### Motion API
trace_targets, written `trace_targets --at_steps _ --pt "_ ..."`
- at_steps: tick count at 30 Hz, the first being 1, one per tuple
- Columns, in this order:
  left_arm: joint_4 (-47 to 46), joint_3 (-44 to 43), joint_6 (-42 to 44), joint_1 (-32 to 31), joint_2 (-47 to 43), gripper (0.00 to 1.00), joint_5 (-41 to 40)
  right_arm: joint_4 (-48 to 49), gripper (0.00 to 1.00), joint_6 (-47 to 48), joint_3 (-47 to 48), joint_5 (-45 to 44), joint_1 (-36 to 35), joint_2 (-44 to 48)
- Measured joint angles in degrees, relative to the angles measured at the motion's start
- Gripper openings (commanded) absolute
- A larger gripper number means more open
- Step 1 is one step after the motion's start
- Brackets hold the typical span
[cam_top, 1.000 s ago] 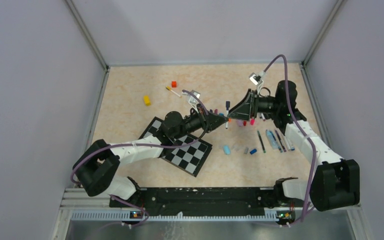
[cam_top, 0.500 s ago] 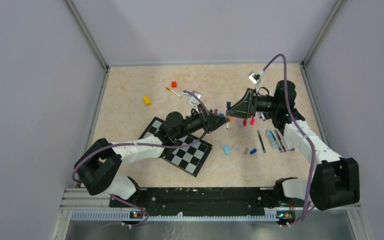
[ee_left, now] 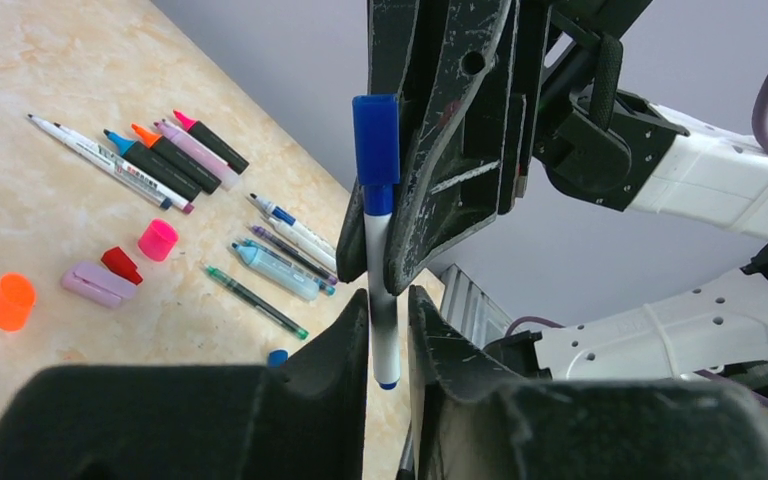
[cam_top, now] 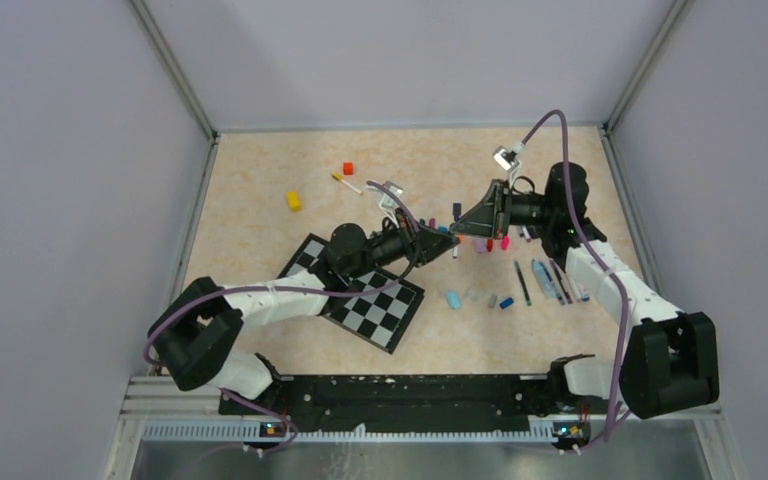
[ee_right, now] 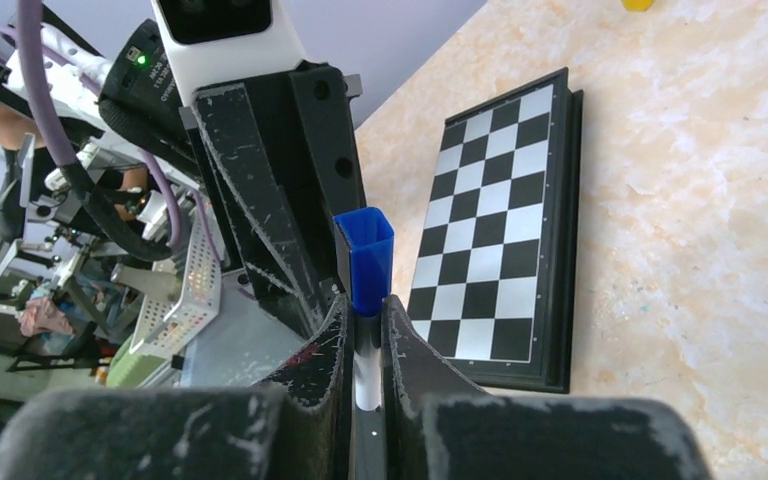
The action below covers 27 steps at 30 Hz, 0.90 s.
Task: Open the pen caps
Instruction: Pick up the pen from the center of the board, then open the pen cap from the pen.
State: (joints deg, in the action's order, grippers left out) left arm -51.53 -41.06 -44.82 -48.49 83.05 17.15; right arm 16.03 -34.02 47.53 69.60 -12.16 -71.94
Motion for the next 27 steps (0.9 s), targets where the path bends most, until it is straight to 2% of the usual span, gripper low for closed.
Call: trace_targets --at_steps 4,7,8,13,16,21,27 --pt "2.19 -0.02 3.04 0.00 -1.07 0.63 1.14 -0.04 0.00 1.33 -0.02 0.72 0.04 0.13" --pt "5.35 0.31 6.58 0.00 -4.39 0.93 1.92 -0.55 0.00 3.52 -0.39 1.90 0.76 0.83" --pt "6.14 0.85 7.85 0.00 -6.45 0.98 1.99 -1.68 0.00 5.38 -0.39 2.51 1.09 1.29" --pt "8.98 3.26 12.07 0.33 -16.50 0.99 2.01 -17.90 0.00 26.05 -0.31 5.33 1.95 4.92" --pt "9.16 3.26 12.24 0.55 -18.62 0.99 2.56 -26.99 0.00 37.62 -1.05 6.69 2.25 7.39" --pt "8.59 2.69 10.73 0.76 -14.91 0.99 5.22 -36.98 0.00 48.61 -3.06 6.97 3.82 10.36" --pt "5.33 2.60 7.32 0.76 -8.22 0.99 6.97 -42.62 0.00 55.10 -3.91 5.20 4.81 10.78"
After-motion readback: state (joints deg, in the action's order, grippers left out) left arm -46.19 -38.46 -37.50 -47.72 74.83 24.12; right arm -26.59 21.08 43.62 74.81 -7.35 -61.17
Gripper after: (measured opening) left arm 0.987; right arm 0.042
